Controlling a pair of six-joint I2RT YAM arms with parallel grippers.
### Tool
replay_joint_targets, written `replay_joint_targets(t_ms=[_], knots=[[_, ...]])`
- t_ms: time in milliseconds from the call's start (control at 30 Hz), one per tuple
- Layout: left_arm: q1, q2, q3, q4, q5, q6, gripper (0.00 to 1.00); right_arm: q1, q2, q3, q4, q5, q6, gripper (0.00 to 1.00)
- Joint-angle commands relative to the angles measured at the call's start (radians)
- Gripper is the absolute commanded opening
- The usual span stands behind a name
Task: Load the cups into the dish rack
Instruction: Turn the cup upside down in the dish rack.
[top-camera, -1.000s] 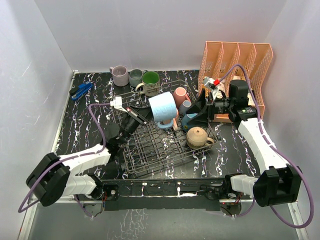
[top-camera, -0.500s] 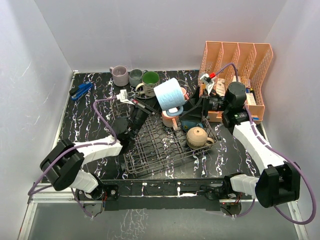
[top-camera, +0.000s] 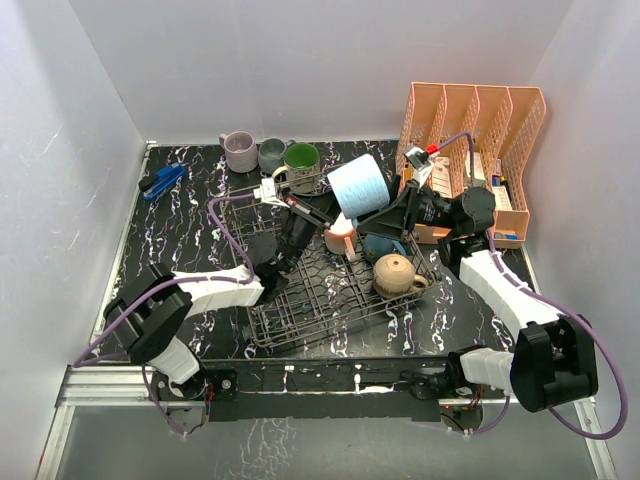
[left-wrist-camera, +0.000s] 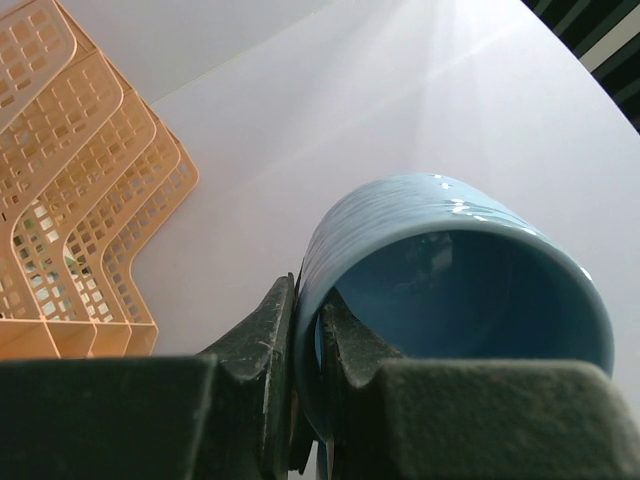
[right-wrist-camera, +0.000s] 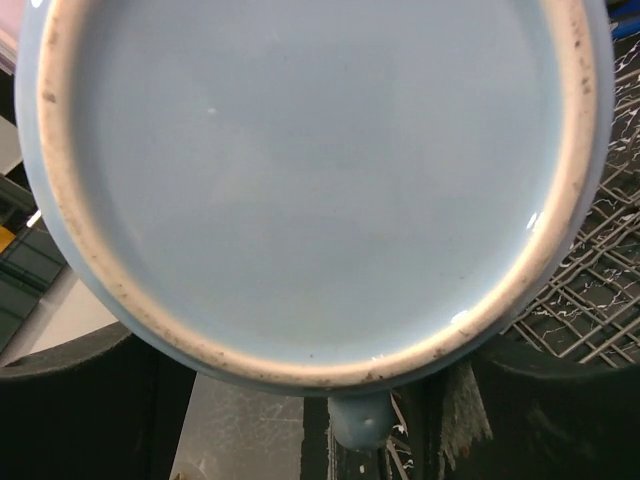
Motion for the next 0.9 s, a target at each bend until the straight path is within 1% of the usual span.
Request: replay_joint_targets(t_ms=[0, 100, 367, 533, 633, 667, 733, 867], knots=[[-0.02, 0.008, 0.082, 0.312, -0.044, -0.021, 0.0, 0.004, -0.013, -0.018, 0.144, 0.057, 0.086, 0.71], [-0.027, 0.029, 0.091, 0.328, -0.049, -0.03, 0.0, 0.004, -0.016, -0.031, 0.172, 0.067, 0.108, 0.62], [-0.036, 0.033, 0.081, 0.349, -0.056, -0.027, 0.0, 0.001, -0.021, -0.05, 0.184, 0.077, 0.112, 0.26], [-0.038, 0.026, 0.063, 0.357, -0.059, -0.023, 0.0, -0.014, -0.012, -0.056, 0.184, 0.079, 0.122, 0.09], [-0.038, 0.024, 0.047, 0.361, -0.057, -0.021, 0.0, -0.028, -0.007, -0.06, 0.194, 0.077, 0.132, 0.08], [-0.039, 0.021, 0.04, 0.361, -0.057, -0.021, 0.03, -0.029, -0.005, -0.061, 0.2, 0.073, 0.134, 0.08], [-0.04, 0.016, 0.024, 0.36, -0.057, -0.023, 0.13, -0.035, -0.004, -0.062, 0.211, 0.067, 0.137, 0.08], [-0.04, -0.003, -0.02, 0.355, -0.063, -0.026, 0.29, -0.043, -0.003, -0.073, 0.229, 0.062, 0.14, 0.08]])
